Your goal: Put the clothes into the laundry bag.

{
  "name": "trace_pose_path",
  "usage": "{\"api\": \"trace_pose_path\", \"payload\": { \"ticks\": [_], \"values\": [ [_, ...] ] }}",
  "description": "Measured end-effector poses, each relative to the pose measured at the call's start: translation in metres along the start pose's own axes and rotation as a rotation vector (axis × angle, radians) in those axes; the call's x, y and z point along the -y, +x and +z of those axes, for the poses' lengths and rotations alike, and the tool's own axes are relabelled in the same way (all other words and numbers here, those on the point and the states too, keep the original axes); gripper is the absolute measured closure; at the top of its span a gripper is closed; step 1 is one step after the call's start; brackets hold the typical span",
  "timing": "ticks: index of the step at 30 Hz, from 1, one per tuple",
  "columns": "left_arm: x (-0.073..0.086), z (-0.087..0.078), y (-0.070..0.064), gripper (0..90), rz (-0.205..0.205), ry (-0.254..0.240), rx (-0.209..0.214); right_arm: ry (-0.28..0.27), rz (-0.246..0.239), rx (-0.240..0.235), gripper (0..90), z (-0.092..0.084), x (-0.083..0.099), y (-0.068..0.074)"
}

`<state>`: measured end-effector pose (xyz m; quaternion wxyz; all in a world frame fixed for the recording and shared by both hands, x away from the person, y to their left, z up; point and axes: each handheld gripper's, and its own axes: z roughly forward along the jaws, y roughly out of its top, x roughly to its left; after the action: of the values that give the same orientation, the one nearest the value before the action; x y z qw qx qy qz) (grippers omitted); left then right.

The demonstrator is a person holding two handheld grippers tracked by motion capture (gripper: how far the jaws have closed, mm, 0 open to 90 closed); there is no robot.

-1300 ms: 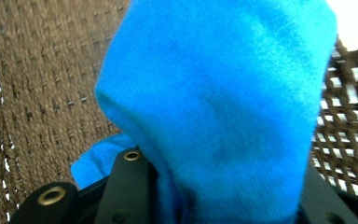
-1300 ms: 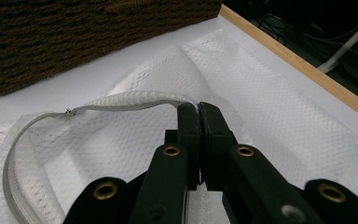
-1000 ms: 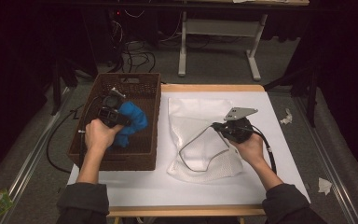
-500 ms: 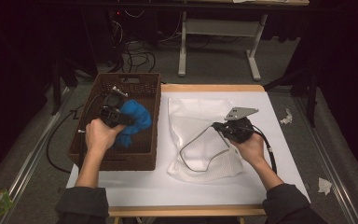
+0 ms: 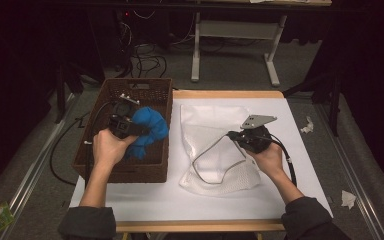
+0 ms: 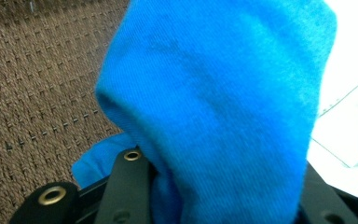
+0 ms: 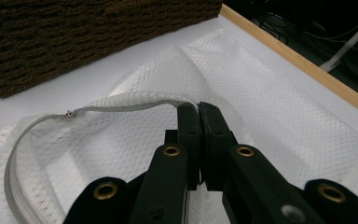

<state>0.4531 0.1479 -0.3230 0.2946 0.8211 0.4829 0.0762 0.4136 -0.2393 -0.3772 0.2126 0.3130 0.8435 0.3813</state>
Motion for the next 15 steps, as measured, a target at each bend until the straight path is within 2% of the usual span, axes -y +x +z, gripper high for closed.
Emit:
{"api": "trace_pose_path", "payload": {
  "ticks": [9, 15],
  "values": [
    [-0.003, -0.010, -0.011, 64.1, 0.046, -0.017, 0.000, -0.001, -0.004, -0.001, 89.2, 0.000, -0.002, 0.000],
    [-0.005, -0.012, -0.020, 64.1, 0.073, -0.022, 0.024, -0.003, 0.010, -0.002, 89.2, 0.000, -0.001, -0.001]
  ]
}}
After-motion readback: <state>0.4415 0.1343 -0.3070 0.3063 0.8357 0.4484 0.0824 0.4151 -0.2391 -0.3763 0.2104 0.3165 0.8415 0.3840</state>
